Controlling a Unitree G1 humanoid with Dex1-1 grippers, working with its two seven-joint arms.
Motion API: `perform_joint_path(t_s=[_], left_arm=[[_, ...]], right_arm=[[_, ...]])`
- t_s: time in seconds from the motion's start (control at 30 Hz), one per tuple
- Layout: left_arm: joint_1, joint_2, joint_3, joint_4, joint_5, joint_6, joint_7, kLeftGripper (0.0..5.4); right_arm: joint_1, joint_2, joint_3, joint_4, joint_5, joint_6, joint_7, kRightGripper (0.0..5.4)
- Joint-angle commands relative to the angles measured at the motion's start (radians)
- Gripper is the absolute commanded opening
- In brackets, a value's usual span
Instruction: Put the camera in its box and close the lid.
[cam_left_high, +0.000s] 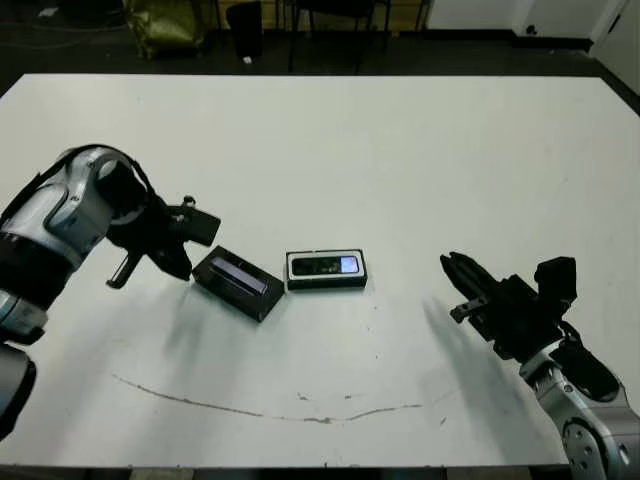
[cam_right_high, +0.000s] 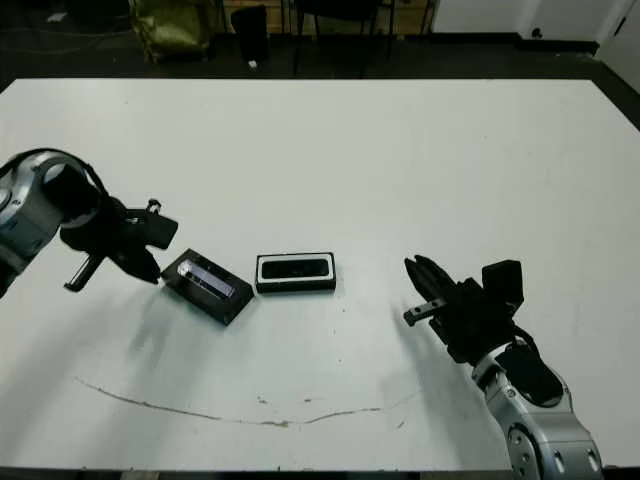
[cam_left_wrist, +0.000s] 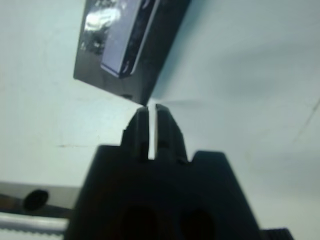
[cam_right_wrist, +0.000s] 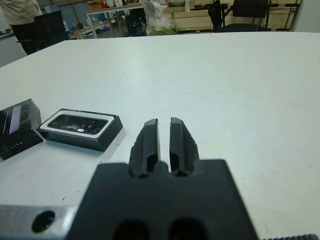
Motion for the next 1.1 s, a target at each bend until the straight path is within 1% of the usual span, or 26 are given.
perform_joint_path(t_s=[0.03, 0.1, 0.23, 0.3, 0.43, 0.53, 0.57, 0.67, 0.73, 0.83, 0.9, 1.03, 1.1], left_arm=[[0.058, 0.044, -0.004, -0.089, -0.042, 0.069, -0.006, 0.01], [0.086, 0.061, -0.001, -0.142, -0.064, 0.104, -0.006, 0.01], [0.134, 0.093, 0.008, -0.245, -0.108, 0.162, -0.006, 0.01], [0.145, 0.110, -0.009, -0.285, -0.130, 0.222, -0.006, 0.01], [0.169, 0.140, -0.030, -0.358, -0.171, 0.274, -0.006, 0.01], [0.158, 0.170, -0.058, -0.413, -0.194, 0.337, -0.006, 0.01], [0.149, 0.179, -0.050, -0.433, -0.202, 0.338, -0.006, 0.01], [0.101, 0.198, 0.022, -0.447, -0.288, 0.351, -0.006, 0.01], [0.050, 0.206, 0.091, -0.459, -0.291, 0.339, 0.011, 0.01], [-0.006, 0.224, 0.195, -0.497, -0.231, 0.292, 0.121, 0.35], [-0.053, 0.228, 0.214, -0.485, -0.203, 0.254, 0.145, 0.81], [-0.102, 0.186, 0.181, -0.402, -0.180, 0.200, 0.146, 1.78], [-0.101, 0.156, 0.139, -0.371, -0.132, 0.172, 0.169, 2.24]], right_arm=[[0.007, -0.008, -0.002, 0.011, -0.007, 0.003, 0.000, 0.00], [0.008, -0.013, -0.002, 0.000, -0.013, 0.015, -0.008, 0.00], [0.005, -0.008, -0.011, 0.014, 0.007, 0.010, 0.007, 0.00], [0.006, -0.010, -0.010, 0.006, 0.005, 0.020, -0.001, 0.00], [0.002, -0.014, -0.011, 0.019, 0.012, 0.013, 0.011, 0.00], [0.000, -0.023, -0.006, 0.014, 0.001, 0.031, 0.004, 0.00], [0.001, -0.023, -0.005, 0.013, -0.001, 0.031, 0.004, 0.00], [0.003, -0.021, -0.006, 0.015, -0.003, 0.019, 0.011, 0.00], [0.001, -0.020, -0.009, 0.018, 0.003, 0.022, 0.013, 0.00], [-0.002, -0.021, -0.008, 0.024, -0.003, 0.017, 0.014, 0.00], [-0.006, -0.021, -0.007, 0.031, -0.005, 0.016, 0.015, 0.00], [-0.011, -0.012, -0.006, 0.042, 0.005, 0.021, 0.015, 0.00], [-0.010, -0.012, -0.003, 0.027, 0.001, 0.038, 0.001, 0.00]])
